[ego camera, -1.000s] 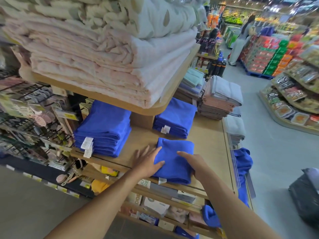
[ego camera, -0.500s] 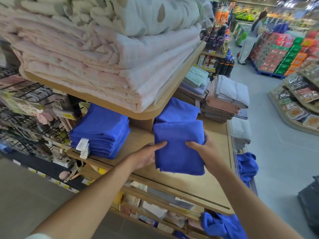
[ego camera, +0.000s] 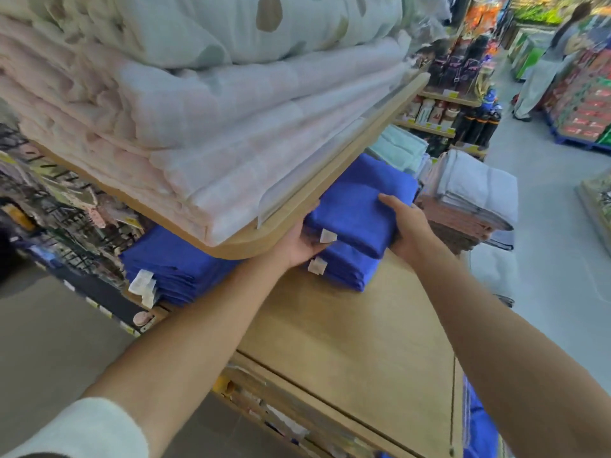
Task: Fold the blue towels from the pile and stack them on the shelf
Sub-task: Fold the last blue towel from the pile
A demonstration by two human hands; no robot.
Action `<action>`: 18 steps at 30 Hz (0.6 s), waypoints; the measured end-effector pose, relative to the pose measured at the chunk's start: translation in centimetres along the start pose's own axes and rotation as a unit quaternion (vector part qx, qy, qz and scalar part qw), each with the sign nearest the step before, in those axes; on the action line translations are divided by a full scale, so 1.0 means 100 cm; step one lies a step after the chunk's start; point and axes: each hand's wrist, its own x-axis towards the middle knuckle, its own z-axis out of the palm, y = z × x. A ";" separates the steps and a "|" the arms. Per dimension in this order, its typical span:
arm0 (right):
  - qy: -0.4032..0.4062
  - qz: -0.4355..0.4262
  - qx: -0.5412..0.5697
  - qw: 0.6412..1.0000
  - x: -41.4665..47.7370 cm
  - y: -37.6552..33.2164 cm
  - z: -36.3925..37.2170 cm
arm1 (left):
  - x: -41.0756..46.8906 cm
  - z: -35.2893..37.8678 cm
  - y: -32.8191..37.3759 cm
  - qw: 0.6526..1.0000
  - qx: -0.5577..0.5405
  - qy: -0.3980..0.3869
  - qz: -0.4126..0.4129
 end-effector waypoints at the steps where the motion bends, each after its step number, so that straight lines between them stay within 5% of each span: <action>1: 0.013 0.031 -0.051 0.998 0.011 0.008 0.000 | 0.006 -0.001 -0.005 0.999 -0.013 0.030 -0.010; 4: 0.040 0.084 -0.154 0.984 0.033 0.040 -0.010 | 0.018 -0.010 -0.028 0.993 -0.013 0.107 -0.042; 13: 0.006 0.010 -0.156 0.988 0.035 0.057 -0.038 | 0.021 -0.016 -0.049 0.985 0.052 0.162 0.015; 16: -0.005 -0.013 -0.181 0.983 0.014 0.055 -0.067 | 0.005 -0.019 -0.076 0.920 0.263 0.272 0.105; 18: 0.002 -0.051 -0.218 0.975 -0.005 0.055 -0.103 | -0.013 -0.016 -0.109 0.859 0.403 0.240 0.204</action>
